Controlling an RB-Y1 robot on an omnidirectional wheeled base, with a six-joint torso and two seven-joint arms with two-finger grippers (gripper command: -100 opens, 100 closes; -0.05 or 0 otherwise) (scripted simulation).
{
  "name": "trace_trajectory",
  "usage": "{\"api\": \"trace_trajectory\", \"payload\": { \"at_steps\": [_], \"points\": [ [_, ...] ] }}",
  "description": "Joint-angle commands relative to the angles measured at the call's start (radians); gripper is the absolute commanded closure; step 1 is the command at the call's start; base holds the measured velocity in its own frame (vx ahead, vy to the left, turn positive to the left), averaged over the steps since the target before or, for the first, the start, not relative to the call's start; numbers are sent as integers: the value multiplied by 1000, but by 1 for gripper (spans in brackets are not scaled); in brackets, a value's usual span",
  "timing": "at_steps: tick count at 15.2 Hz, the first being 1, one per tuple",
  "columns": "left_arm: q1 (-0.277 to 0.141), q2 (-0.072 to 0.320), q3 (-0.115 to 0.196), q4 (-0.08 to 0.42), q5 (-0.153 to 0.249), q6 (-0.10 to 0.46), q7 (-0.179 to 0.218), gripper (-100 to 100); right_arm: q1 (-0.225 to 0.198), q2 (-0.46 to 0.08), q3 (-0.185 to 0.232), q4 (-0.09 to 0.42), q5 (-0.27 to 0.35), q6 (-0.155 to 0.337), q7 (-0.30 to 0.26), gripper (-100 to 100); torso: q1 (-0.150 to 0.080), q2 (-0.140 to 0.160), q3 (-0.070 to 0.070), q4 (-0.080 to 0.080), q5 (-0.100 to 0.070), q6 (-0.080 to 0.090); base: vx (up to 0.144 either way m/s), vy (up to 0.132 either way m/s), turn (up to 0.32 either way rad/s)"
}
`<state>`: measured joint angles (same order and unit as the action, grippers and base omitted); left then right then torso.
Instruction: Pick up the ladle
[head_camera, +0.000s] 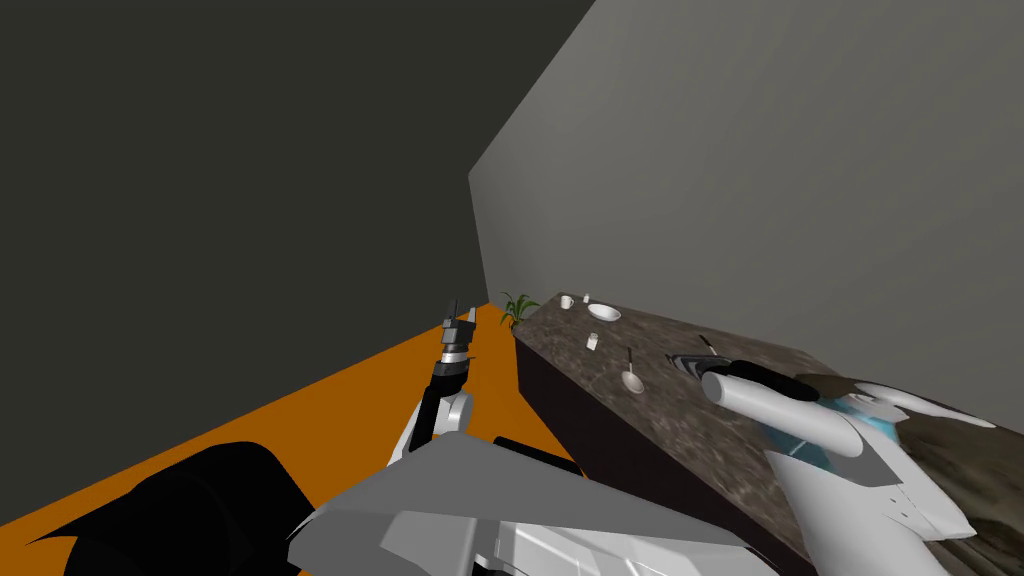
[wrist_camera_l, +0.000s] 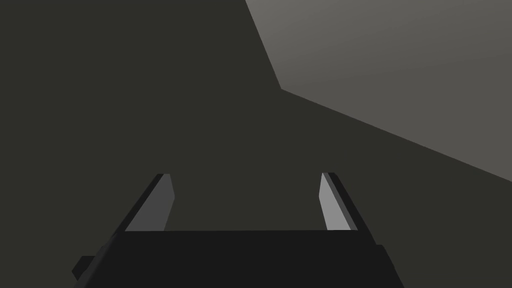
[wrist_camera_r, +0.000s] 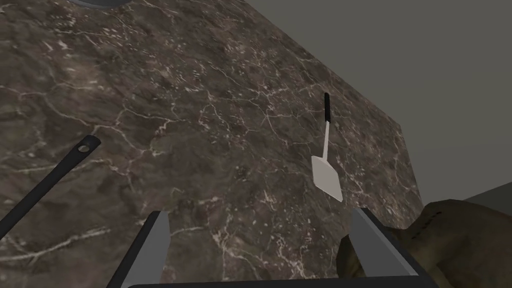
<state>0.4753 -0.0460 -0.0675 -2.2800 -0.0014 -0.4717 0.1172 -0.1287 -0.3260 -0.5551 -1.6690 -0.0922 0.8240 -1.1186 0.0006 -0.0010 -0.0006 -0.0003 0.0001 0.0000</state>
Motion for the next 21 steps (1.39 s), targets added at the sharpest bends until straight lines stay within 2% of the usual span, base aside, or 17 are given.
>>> {"api": "trace_trajectory", "payload": {
  "at_steps": [1, 2, 4, 5, 7, 8, 9, 11, 12, 14, 15, 17, 18, 20, 21],
  "points": [
    [0, 0, 0, 0, 0, 0, 0, 0, -4, -2, -4, 3, -1, 29, -9, -100, 0, 0, 0, 0, 0, 0, 6, 2, 5],
    [0, 0, 0, 0, 0, 0, 0, 0, -33, -7, -27, 35, -1, 66, -56, -100, 0, 0, 0, 0, 0, 0, 8, 5, 66],
    [0, 0, 0, 0, 0, 0, 0, 0, -33, -7, -27, 35, -1, 98, -57, -100, 0, 0, 0, 0, 0, 0, 10, 5, 72],
    [0, 0, 0, 0, 0, 0, 0, 0, -61, -12, -49, 65, -1, 125, -99, -100, 0, 0, 0, 0, 0, 0, 12, 7, 95],
    [0, 0, 0, 0, 0, 0, 0, 0, -61, -12, -49, 65, -1, 166, -104, -100, 0, 0, 0, 0, 0, 0, 13, 3, 64],
    [0, 0, 0, 0, 0, 0, 0, 0, -61, -12, -49, 65, -1, 166, -104, -100, 0, 0, 0, 0, 0, 0, 7, 1, -7],
    [0, 0, 0, 0, 0, 0, 0, 0, -88, -16, -71, 95, -1, 203, -149, -100, 0, 0, 0, 0, 0, 0, 7, 7, 77],
    [0, 0, 0, 0, 0, 0, 0, 0, -88, -16, -71, 95, -1, 231, -149, -100, 0, 0, 0, 0, 0, 0, 10, 3, 68],
    [0, 0, 0, 0, 0, 0, 0, 0, -115, -20, -92, 123, -1, 261, -190, -100, 0, 0, 0, 0, 0, 0, 10, 4, 86],
    [0, 0, 0, 0, 0, 0, 0, 0, -115, -20, -92, 123, -1, 293, -193, -100, 0, 0, 0, 0, 0, 0, 12, 3, 52],
    [0, 0, 0, 0, 0, 0, 0, 0, -140, -24, -112, 150, -1, 320, -234, -100, 0, 0, 0, 0, 0, 0, 11, 6, 63],
    [0, 0, 0, 0, 0, 0, 0, 0, -140, -24, -112, 150, -1, 353, -234, -100, 0, 0, 0, 0, 0, 0, 10, 5, 60],
    [0, 0, 0, 0, 0, 0, 0, 0, -164, -27, -131, 176, -2, 381, -274, -100, 0, 0, 0, 0, 0, 0, 11, 5, 73],
    [0, 0, 0, 0, 0, 0, 0, 0, -164, -27, -131, 176, -2, 411, -274, -100, 0, 0, 0, 0, 0, 0, 11, 2, 52],
    [0, 0, 0, 0, 0, 0, 0, 0, -186, -30, -149, 201, -2, 441, -312, -100, 0, 0, 0, 0, 0, 0, 9, 4, 70]
  ]
}}
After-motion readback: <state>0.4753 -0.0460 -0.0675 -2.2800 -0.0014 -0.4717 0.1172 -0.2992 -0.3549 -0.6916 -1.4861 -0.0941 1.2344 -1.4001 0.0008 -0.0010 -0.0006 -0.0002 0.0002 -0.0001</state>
